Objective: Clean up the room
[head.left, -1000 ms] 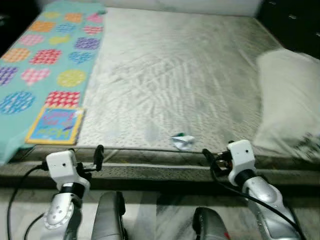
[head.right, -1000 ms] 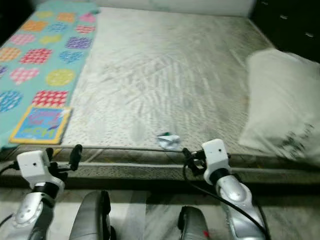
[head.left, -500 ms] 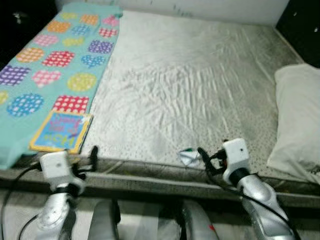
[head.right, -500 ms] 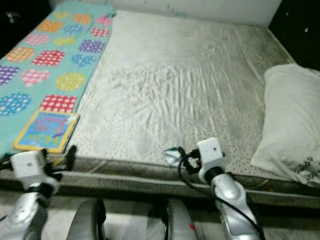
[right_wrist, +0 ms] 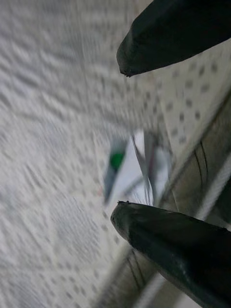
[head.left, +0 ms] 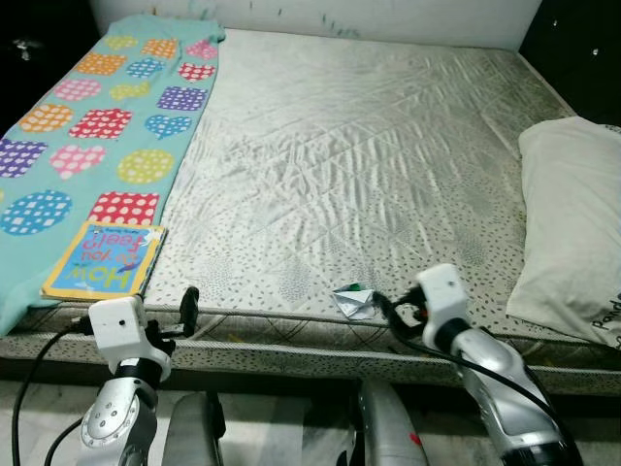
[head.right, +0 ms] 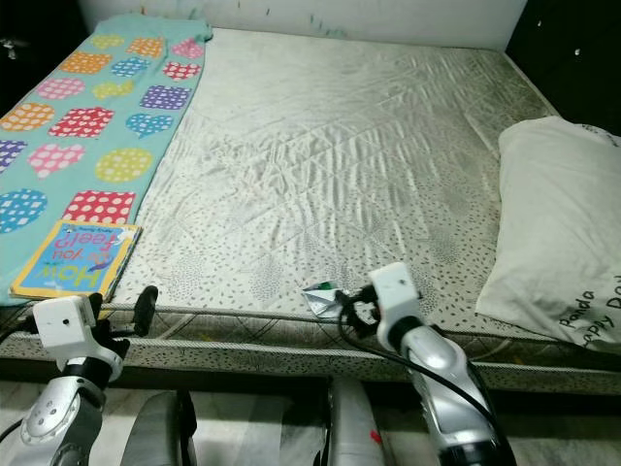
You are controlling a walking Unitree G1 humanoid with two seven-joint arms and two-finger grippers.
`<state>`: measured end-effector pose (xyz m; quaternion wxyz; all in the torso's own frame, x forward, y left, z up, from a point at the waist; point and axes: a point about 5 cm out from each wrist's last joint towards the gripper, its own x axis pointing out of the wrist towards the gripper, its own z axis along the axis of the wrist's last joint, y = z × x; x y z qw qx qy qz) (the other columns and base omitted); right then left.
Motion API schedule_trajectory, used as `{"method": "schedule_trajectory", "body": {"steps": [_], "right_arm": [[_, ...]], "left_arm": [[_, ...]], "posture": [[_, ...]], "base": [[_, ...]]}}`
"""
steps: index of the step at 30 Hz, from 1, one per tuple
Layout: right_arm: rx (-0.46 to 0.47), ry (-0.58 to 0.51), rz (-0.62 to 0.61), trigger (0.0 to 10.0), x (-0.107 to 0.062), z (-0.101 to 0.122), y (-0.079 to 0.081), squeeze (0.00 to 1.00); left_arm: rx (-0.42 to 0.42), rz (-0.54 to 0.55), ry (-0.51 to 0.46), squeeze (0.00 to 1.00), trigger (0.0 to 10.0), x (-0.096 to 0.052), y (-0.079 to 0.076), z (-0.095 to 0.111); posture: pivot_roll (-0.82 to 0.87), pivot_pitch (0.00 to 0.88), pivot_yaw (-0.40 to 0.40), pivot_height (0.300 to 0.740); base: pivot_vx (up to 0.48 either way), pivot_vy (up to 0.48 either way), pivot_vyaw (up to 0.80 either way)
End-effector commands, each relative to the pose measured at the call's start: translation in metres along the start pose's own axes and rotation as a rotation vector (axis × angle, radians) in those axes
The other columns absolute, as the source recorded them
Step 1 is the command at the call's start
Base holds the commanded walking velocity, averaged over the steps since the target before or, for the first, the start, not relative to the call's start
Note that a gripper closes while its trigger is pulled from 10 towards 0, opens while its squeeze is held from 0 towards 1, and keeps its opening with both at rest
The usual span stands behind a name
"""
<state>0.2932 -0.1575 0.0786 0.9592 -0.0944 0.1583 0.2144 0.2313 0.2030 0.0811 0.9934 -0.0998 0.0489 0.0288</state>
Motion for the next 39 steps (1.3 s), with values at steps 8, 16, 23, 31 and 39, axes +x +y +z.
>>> {"method": "schedule_trajectory", "body": {"steps": [8,16,23,31,39], "right_arm": [[-0.031,0.001,0.029,10.0,0.034,0.019,0.007,0.00],[-0.073,-0.005,-0.008,10.0,0.054,0.033,0.008,0.00],[-0.161,0.094,-0.047,10.0,0.066,0.024,0.011,0.00],[-0.296,0.141,-0.077,10.0,0.071,0.020,0.009,0.00],[-0.365,0.175,-0.091,10.0,0.071,0.014,0.006,0.00]], "left_arm": [[0.065,-0.178,-0.002,0.00,10.0,0.008,-0.020,0.016],[0.071,-0.191,0.039,0.00,10.0,-0.001,-0.018,0.015],[0.077,-0.200,0.049,0.00,10.0,-0.004,-0.018,0.018],[0.079,-0.203,0.052,0.00,10.0,-0.004,-0.020,0.020],[0.090,-0.188,0.030,0.00,10.0,-0.001,-0.018,0.025]], "posture": [[-0.01,0.146,-0.058,0.567],[0.02,0.189,-0.046,0.567],[0.04,0.195,-0.042,0.567],[0.05,0.198,-0.033,0.567],[0.05,0.192,-0.034,0.567]], "base": [[0.000,0.000,0.00],[0.000,0.000,0.00],[0.000,0.000,0.00],[0.000,0.000,0.00],[0.000,0.000,0.00]]}}
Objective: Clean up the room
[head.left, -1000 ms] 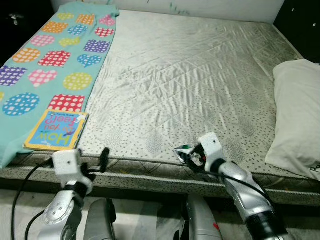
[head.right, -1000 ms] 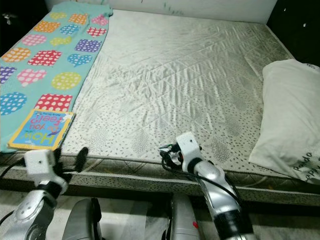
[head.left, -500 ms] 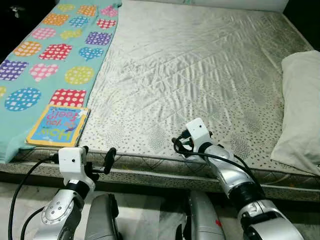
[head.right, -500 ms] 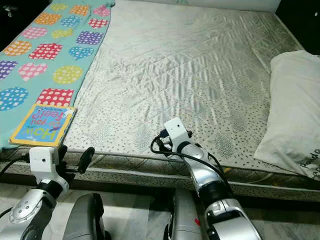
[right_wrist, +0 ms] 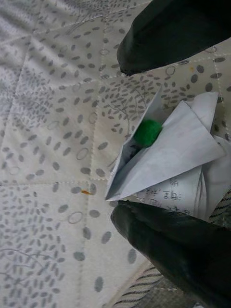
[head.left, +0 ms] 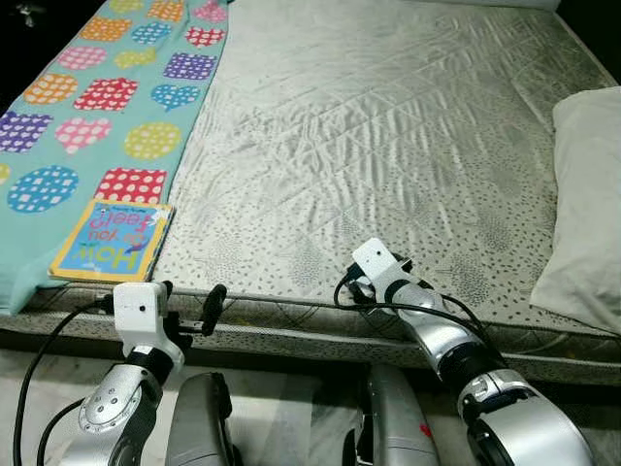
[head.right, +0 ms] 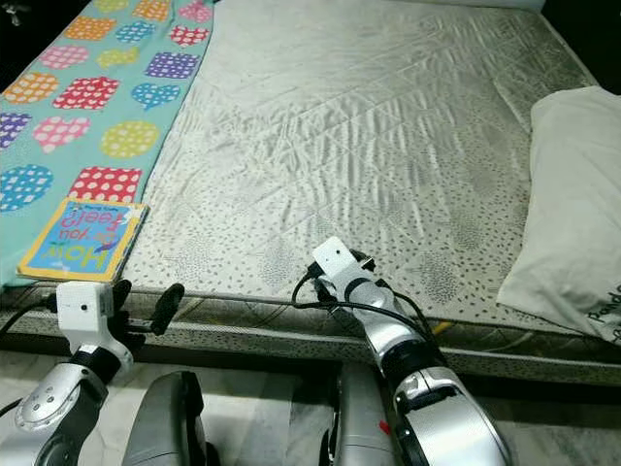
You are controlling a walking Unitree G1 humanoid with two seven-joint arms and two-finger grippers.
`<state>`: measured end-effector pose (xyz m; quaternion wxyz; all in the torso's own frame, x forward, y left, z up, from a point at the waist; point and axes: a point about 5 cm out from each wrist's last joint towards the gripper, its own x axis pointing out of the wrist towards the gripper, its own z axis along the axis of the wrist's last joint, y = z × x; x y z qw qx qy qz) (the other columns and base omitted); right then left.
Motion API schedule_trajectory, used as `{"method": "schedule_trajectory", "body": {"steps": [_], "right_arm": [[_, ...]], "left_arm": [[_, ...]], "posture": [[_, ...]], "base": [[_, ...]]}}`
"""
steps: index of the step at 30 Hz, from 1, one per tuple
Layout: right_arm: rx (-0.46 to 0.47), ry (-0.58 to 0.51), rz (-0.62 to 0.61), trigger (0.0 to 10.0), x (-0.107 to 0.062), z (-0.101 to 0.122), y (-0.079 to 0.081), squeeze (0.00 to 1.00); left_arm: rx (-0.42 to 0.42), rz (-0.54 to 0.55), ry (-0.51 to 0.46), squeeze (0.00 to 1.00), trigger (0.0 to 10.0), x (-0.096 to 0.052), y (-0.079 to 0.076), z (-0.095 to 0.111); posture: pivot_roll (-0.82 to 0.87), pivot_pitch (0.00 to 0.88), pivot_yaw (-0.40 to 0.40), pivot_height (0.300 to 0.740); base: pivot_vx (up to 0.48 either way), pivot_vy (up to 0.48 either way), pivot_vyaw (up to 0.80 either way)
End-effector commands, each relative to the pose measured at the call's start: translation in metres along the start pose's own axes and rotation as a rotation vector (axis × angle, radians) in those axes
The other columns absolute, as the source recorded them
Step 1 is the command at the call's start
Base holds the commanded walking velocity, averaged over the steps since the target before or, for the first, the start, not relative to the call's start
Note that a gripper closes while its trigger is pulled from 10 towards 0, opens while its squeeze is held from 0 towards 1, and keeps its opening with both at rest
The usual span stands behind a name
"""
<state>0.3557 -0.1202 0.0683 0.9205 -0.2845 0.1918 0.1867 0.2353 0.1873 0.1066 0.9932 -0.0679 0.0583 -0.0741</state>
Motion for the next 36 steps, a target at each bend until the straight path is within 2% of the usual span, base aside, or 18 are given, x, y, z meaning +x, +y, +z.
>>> {"method": "schedule_trajectory", "body": {"steps": [1,2,3,4,5,26,28,31,36], "right_arm": [[-0.016,0.011,0.001,10.0,0.000,-0.002,0.000,0.00],[-0.035,0.016,-0.009,6.0,0.000,-0.003,0.000,0.00],[-0.043,0.016,-0.008,3.0,0.000,-0.004,-0.001,0.00],[-0.048,0.016,-0.008,3.0,0.000,-0.004,-0.001,0.00],[-0.051,0.016,-0.006,0.2,0.000,-0.004,-0.001,0.00],[-0.095,0.052,0.014,0.0,0.000,-0.013,0.001,0.00],[-0.091,0.055,0.012,0.0,0.000,-0.013,0.000,0.00],[-0.088,0.055,0.011,0.0,0.000,-0.013,0.000,0.00],[-0.077,0.055,0.006,0.0,0.000,-0.013,-0.001,0.00]], "left_arm": [[0.017,0.017,-0.009,0.00,10.0,-0.002,0.003,0.003],[0.014,0.021,-0.010,0.00,10.0,-0.001,0.004,0.004],[0.014,0.022,-0.010,0.00,10.0,-0.001,0.004,0.004],[0.013,0.022,-0.011,0.00,10.0,-0.001,0.004,0.004],[0.013,0.022,-0.011,0.00,10.0,-0.001,0.004,0.004],[0.007,0.024,-0.036,0.00,10.0,0.008,0.002,0.006],[-0.027,-0.028,-0.039,0.00,10.0,0.009,-0.002,0.007],[-0.037,-0.081,-0.040,0.00,10.0,0.011,-0.008,0.008],[-0.034,-0.094,-0.027,0.00,10.0,0.013,-0.009,0.006]], "posture": [[0.05,0.192,-0.034,0.567],[0.05,0.191,-0.034,0.567],[0.05,0.188,-0.035,0.567],[0.05,0.188,-0.035,0.567],[0.05,0.187,-0.035,0.567],[0.04,0.146,-0.047,0.567],[0.04,0.137,-0.050,0.567],[0.04,0.132,-0.050,0.567],[0.03,0.121,-0.047,0.567]], "base": [[0.000,0.000,0.00],[0.000,0.000,0.00],[0.000,0.000,0.00],[0.000,0.000,0.00],[0.000,0.000,0.00],[0.000,0.000,0.00],[0.000,0.000,0.00],[0.000,0.000,0.00],[0.000,0.000,0.00]]}}
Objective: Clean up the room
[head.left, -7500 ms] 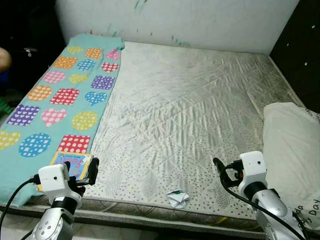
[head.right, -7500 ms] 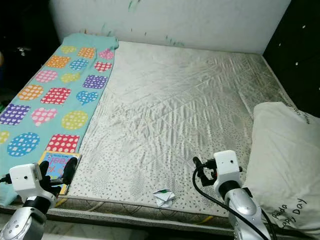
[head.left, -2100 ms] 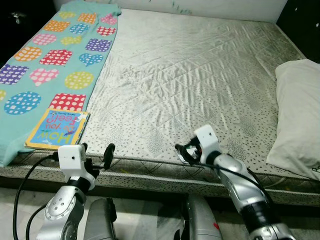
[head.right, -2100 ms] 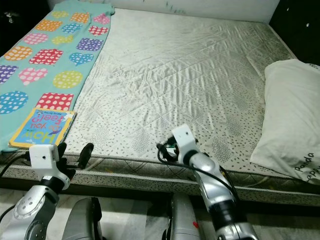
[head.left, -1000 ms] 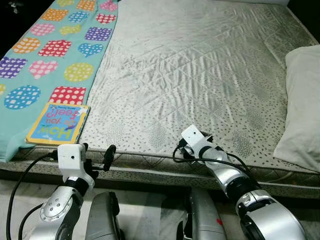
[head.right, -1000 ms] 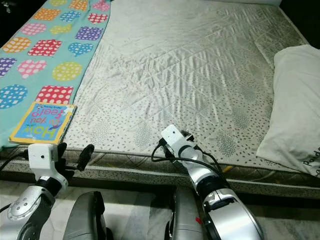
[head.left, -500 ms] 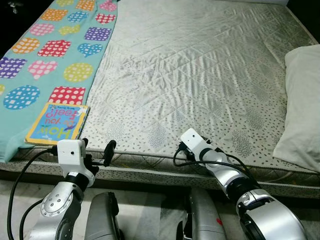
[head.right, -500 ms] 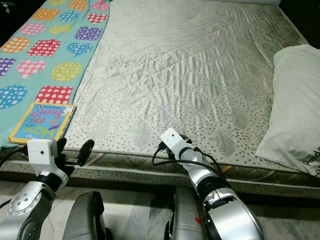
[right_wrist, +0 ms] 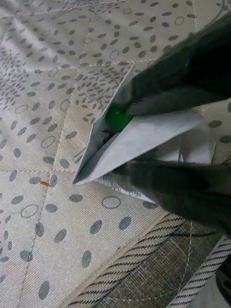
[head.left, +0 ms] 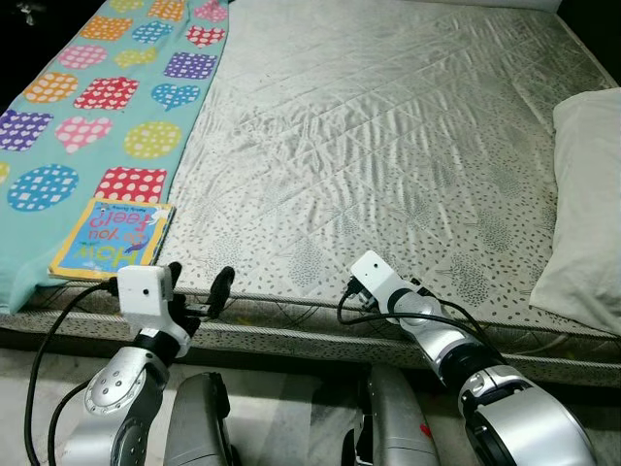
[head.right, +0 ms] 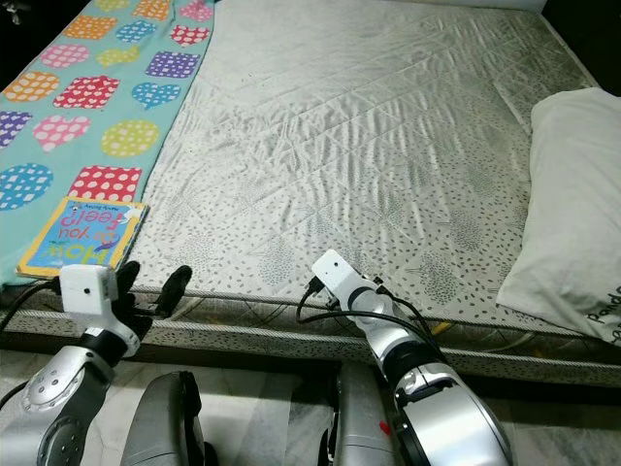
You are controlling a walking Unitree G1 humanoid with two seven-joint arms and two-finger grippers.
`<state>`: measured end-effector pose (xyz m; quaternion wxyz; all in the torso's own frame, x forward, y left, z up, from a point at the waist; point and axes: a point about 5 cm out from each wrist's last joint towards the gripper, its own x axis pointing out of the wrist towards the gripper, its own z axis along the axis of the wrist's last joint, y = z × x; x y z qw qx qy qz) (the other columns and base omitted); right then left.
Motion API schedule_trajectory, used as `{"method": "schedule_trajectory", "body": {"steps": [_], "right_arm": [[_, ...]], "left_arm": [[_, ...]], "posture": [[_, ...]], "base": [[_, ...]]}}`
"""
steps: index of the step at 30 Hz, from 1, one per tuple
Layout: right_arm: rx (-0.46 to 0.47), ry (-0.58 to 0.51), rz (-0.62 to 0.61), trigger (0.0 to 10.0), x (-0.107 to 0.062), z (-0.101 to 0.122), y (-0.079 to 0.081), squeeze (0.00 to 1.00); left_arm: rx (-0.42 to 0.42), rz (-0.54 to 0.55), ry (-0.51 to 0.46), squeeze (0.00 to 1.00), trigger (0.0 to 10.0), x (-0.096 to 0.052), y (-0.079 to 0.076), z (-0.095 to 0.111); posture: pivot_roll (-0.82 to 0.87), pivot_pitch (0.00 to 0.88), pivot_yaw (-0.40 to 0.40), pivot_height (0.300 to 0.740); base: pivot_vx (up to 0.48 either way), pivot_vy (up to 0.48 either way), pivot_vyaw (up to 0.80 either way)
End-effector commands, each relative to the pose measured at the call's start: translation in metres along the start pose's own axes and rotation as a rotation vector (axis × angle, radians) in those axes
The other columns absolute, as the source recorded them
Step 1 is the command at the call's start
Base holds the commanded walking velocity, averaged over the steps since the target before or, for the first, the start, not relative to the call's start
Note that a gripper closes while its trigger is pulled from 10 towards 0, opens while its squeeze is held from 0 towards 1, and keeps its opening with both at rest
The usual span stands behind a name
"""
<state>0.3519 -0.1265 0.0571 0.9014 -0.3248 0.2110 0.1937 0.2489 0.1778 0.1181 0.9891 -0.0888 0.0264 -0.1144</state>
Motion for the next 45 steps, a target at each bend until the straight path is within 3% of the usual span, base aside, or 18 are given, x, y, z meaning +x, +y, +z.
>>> {"method": "schedule_trajectory", "body": {"steps": [1,10,14,17,18,20,25,26,31,32,33,34,35,37,39,42,45], "right_arm": [[0.034,0.007,-0.015,0.0,0.000,-0.002,-0.003,0.00],[0.024,-0.002,-0.027,0.0,0.000,-0.002,-0.005,0.00],[0.062,-0.050,-0.079,0.0,-0.001,0.006,-0.013,0.00],[0.138,-0.081,-0.104,0.0,-0.001,0.010,-0.019,0.00],[0.198,-0.110,-0.117,0.0,-0.002,0.014,-0.022,0.00],[0.226,-0.137,-0.134,0.0,-0.003,0.016,-0.025,0.00],[0.341,-0.248,-0.186,0.0,-0.007,0.028,-0.039,0.00],[0.386,-0.316,-0.220,0.0,-0.011,0.036,-0.048,0.00],[0.513,-0.429,-0.257,0.0,-0.023,0.044,-0.064,0.00],[0.568,-0.479,-0.281,0.4,-0.032,0.043,-0.072,0.00],[0.580,-0.493,-0.291,2.4,-0.035,0.042,-0.074,0.00],[0.589,-0.513,-0.300,2.4,-0.039,0.042,-0.075,0.00],[0.602,-0.535,-0.309,10.0,-0.045,0.043,-0.077,0.00],[0.610,-0.549,-0.314,10.0,-0.049,0.044,-0.077,0.00],[0.655,-0.601,-0.338,10.0,-0.067,0.042,-0.077,0.00],[0.673,-0.595,-0.350,10.0,-0.073,0.035,-0.074,0.00],[0.759,-0.564,-0.326,10.0,-0.084,0.026,-0.065,0.00]], "left_arm": [[-0.007,-0.012,0.037,0.00,10.0,0.000,0.000,-0.007],[-0.041,-0.084,0.083,0.00,10.0,0.002,-0.009,-0.016],[-0.053,-0.106,0.140,0.00,10.0,0.002,-0.012,-0.025],[-0.066,-0.083,0.179,0.00,10.0,0.001,-0.009,-0.031],[-0.106,-0.053,0.195,0.00,10.0,-0.001,-0.005,-0.034],[-0.144,-0.030,0.205,0.00,10.0,-0.002,-0.002,-0.035],[-0.110,-0.019,0.206,0.00,10.0,-0.002,0.002,-0.035],[-0.090,-0.014,0.188,0.00,10.0,0.000,0.002,-0.033],[-0.077,0.016,0.107,0.00,10.0,0.007,0.004,-0.021],[-0.073,0.050,0.054,0.00,10.0,0.008,0.006,-0.014],[-0.072,0.061,0.040,0.00,10.0,0.008,0.006,-0.013],[-0.069,0.073,0.027,0.00,10.0,0.009,0.007,-0.012],[-0.071,0.096,0.012,0.00,10.0,0.008,0.009,-0.010],[-0.073,0.111,0.002,0.00,10.0,0.008,0.011,-0.010],[-0.108,0.187,-0.028,0.00,10.0,0.003,0.019,-0.009],[-0.101,0.210,-0.035,0.00,10.0,0.002,0.022,-0.010],[-0.106,0.219,-0.053,0.00,10.0,0.003,0.023,-0.010]], "posture": [[0.03,0.115,-0.048,0.567],[0.03,0.081,-0.059,0.567],[0.03,0.062,-0.049,0.567],[0.03,0.062,-0.049,0.567],[0.02,0.055,-0.042,0.567],[0.02,0.050,-0.037,0.567],[0.01,0.039,-0.038,0.567],[0.00,0.034,-0.038,0.567],[-0.01,0.015,-0.041,0.567],[-0.02,0.005,-0.044,0.567],[-0.02,0.005,-0.044,0.567],[-0.02,0.000,-0.043,0.567],[-0.03,0.000,-0.039,0.567],[-0.03,0.000,-0.037,0.567],[-0.05,0.000,-0.032,0.567],[-0.05,0.000,-0.034,0.567],[-0.05,0.000,-0.034,0.567]], "base": [[0.000,0.000,0.00],[0.000,0.000,0.00],[0.000,0.000,0.00],[0.000,0.000,0.00],[0.000,0.000,0.00],[0.000,0.000,0.00],[0.000,0.000,0.00],[0.000,0.000,0.00],[0.000,0.000,0.00],[0.000,0.000,0.00],[0.000,0.000,0.00],[0.000,0.000,0.00],[0.000,0.000,0.00],[0.000,0.000,0.00],[0.000,0.000,0.00],[0.000,0.000,0.00],[0.000,0.000,0.00]]}}
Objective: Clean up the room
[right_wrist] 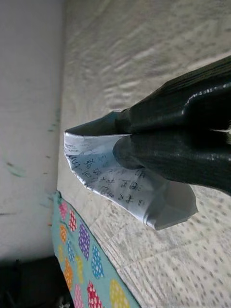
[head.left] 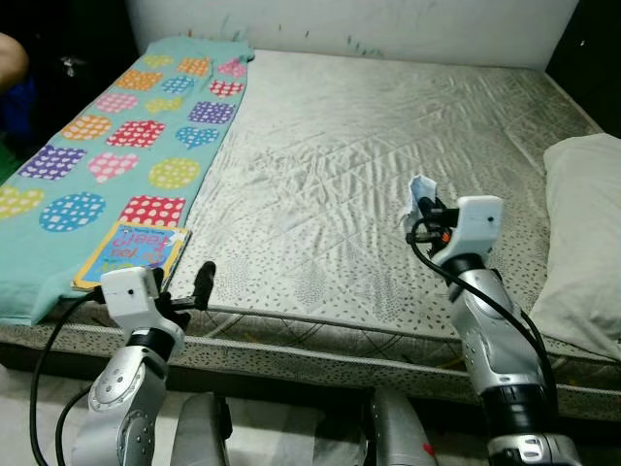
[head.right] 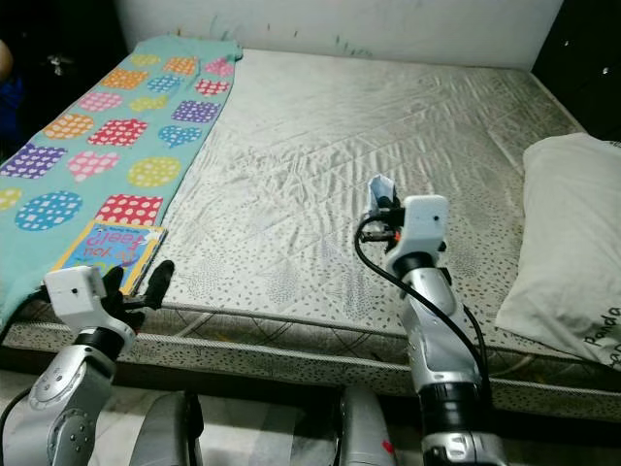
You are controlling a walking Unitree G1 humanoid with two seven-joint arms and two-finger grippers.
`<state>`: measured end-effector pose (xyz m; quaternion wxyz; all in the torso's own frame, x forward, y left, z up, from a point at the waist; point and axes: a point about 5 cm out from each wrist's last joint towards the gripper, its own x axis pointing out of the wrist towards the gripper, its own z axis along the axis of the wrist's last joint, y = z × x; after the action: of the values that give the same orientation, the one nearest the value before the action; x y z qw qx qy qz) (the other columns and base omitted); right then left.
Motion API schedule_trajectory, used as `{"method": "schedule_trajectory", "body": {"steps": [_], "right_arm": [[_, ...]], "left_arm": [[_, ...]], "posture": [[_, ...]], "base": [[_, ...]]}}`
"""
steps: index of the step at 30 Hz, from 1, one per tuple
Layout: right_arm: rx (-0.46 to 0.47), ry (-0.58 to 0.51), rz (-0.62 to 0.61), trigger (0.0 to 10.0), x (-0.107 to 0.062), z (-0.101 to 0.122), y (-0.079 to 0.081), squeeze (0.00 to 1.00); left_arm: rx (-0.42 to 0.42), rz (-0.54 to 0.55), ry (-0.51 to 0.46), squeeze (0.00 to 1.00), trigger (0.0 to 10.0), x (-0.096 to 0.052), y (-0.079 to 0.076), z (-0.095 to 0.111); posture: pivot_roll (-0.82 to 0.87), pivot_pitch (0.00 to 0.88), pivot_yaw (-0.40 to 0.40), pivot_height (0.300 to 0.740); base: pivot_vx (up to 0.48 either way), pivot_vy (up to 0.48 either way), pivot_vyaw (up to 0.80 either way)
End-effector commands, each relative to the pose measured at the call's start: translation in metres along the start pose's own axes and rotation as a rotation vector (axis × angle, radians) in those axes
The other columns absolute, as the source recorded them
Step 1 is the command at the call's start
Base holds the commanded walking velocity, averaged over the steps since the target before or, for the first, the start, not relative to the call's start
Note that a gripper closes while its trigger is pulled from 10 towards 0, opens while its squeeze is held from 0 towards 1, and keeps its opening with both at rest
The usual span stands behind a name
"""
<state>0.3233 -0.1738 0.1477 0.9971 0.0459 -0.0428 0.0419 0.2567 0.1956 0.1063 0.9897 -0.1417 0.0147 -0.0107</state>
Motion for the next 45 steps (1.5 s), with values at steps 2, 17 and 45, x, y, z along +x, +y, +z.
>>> {"method": "schedule_trajectory", "body": {"steps": [2,17,45], "right_arm": [[0.030,0.005,0.004,10.0,-0.004,0.003,0.004,0.00],[0.053,0.023,0.007,10.0,0.003,0.013,0.006,0.00],[0.021,0.053,-0.002,10.0,-0.004,-0.003,0.003,0.00]], "left_arm": [[0.003,0.020,-0.015,0.00,10.0,0.003,0.003,0.001],[0.004,0.012,-0.044,0.00,10.0,0.015,0.000,0.002],[0.019,-0.040,-0.050,0.00,10.0,0.032,-0.002,0.000]], "posture": [[-0.05,0.000,-0.035,0.567],[-0.05,0.000,-0.030,0.631],[-0.07,0.000,-0.015,0.740]], "base": [[0.000,0.000,0.00],[0.000,0.000,0.00],[0.000,0.000,0.00]]}}
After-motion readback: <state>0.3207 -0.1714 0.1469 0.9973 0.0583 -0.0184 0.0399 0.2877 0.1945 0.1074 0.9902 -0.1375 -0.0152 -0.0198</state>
